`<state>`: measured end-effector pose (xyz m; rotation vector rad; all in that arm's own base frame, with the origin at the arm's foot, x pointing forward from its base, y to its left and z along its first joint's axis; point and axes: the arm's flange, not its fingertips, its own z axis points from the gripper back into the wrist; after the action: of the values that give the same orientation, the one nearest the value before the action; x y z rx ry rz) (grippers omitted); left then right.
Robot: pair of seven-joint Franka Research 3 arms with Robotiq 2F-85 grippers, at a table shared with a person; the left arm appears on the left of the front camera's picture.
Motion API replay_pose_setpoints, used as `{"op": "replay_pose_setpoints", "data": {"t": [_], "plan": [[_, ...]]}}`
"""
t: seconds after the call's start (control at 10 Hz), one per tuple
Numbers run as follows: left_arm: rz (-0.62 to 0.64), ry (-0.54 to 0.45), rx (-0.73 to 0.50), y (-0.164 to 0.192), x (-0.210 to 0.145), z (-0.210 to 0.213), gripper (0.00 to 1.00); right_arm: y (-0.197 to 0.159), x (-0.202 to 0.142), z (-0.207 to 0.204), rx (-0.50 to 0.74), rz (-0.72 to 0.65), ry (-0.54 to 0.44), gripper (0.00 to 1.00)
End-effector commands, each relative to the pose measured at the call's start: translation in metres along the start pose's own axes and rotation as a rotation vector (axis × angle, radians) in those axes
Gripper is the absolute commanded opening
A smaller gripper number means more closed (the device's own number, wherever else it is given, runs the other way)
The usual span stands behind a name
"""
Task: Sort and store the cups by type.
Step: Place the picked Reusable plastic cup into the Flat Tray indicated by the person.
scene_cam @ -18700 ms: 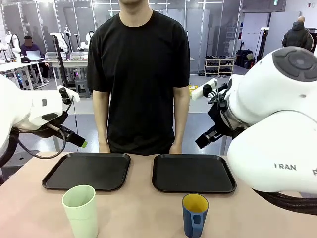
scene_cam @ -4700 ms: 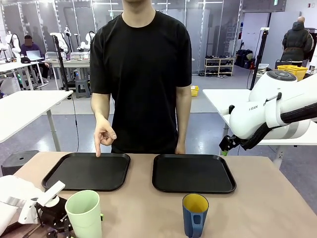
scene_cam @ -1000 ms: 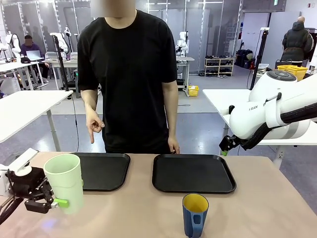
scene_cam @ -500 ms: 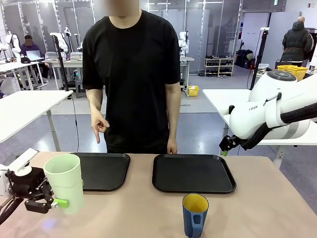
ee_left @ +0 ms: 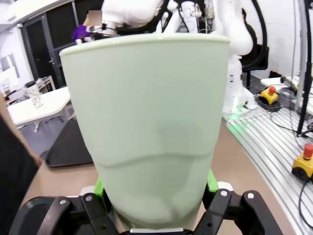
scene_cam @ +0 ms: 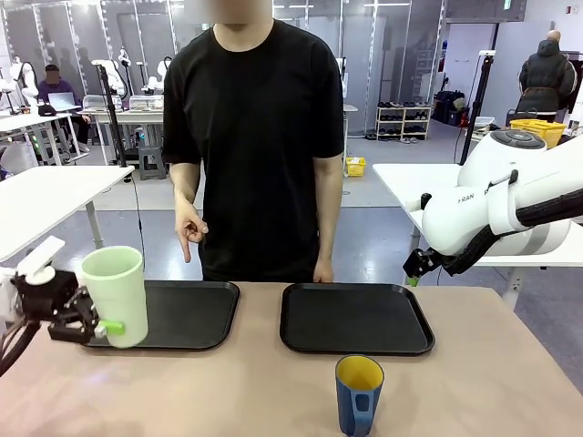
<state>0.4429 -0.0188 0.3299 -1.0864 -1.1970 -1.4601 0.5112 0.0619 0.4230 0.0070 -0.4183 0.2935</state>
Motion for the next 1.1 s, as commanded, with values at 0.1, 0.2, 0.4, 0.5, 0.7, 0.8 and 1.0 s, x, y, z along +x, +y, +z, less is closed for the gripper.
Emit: {"op": "replay_pose_setpoints", "data": {"t": [0.1,0.2,0.4,0.5,0.7,0.8,1.0], "plan": [[0.048,-0.041,-0.025,0.077,-0.019,0.022,0.82,-0.003,0.0,0.0,0.003,0.011,-0.003,1.0],[0.062,-0.038,0.001,0.096,-0.026,0.028,0.82,-0.003,0.0,0.0,0.003,0.011,-0.003,1.0],[0.074,-0.045,0.013,0.116,-0.037,0.034,0.82,-0.003,0.0,0.0,0.003,0.011,-0.003,1.0],[0.068,-0.081,-0.013,0.118,-0.037,0.035,0.82,-0.003,0.0,0.0,0.003,0.011,-0.003,1.0],[0.069,-0.012,0.008,0.089,-0.029,0.033,0.82,-0.003,0.0,0.0,0.003,0.011,-0.003,1.0],[0.069,-0.012,0.008,0.089,-0.029,0.033,0.82,-0.003,0.0,0.0,0.003,0.011,-0.003,1.0],[0.069,-0.012,0.008,0.089,-0.029,0.033,0.82,-0.003,0.0,0.0,0.003,0.011,-0.003,1.0]]}}
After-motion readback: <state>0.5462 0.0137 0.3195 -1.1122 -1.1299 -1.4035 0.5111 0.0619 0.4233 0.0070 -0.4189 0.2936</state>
